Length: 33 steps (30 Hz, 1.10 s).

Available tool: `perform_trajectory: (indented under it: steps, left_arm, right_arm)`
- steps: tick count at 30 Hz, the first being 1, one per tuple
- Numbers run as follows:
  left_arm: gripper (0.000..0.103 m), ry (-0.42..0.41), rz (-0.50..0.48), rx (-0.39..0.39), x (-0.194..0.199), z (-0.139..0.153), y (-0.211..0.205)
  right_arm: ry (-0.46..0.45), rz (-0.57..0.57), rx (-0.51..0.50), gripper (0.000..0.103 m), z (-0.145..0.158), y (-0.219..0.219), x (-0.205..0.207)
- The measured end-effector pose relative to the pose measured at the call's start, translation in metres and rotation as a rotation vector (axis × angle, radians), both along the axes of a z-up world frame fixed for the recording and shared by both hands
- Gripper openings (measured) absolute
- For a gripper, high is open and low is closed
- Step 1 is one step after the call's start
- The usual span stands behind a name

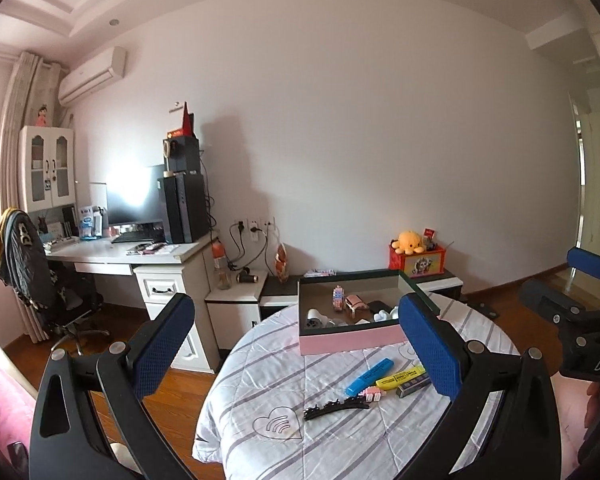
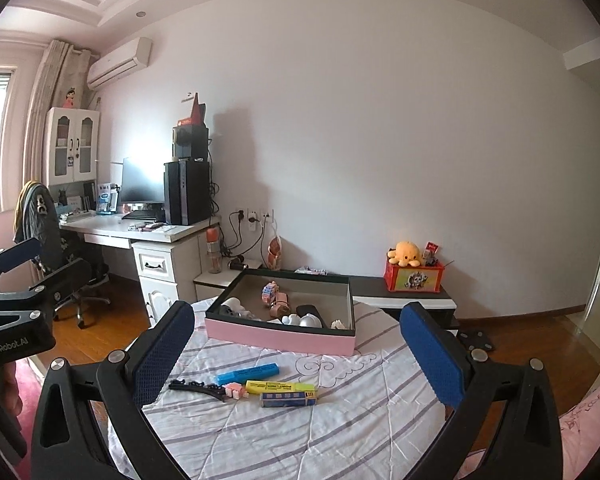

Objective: Organize rigid objects
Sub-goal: 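Withdraw both tools from the box back over the bed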

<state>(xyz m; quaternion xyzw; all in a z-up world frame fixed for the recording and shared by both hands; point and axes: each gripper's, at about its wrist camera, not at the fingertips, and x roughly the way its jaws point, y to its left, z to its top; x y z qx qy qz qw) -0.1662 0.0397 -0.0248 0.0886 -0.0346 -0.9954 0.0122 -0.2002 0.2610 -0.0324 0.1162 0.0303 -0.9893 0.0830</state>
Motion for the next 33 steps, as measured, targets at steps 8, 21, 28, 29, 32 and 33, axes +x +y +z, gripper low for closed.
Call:
perform_trajectory:
  steps: [8,21,28,29,32,33]
  left_arm:
    - [0.103,0.029,0.020,0.002,0.024,0.006,-0.007]
    - [0.103,0.047,0.036,0.007,0.038,0.009,-0.012]
    - [0.103,0.049,0.038,0.006,0.039,0.010,-0.011]
    - [0.103,0.052,0.041,0.006,0.040,0.010,-0.012]
    - [0.103,0.051,0.049,0.001,0.040,0.009,-0.012]
    - [0.103,0.048,0.048,0.000,0.039,0.008,-0.012]
  right_arm:
    - [0.044,-0.001,0.001,0.103,0.009,-0.005,0.027]
    - [0.078,-0.026,-0.001,0.103,0.013,-0.003,0.042]
    - [0.073,-0.025,0.002,0.103,0.012,-0.003,0.044]
    - [0.072,-0.024,0.001,0.103,0.013,-0.005,0.044]
    - [0.070,-0.024,0.001,0.103,0.011,-0.005,0.044]
    - [0.067,-0.025,0.001,0.103,0.010,-0.005,0.043]
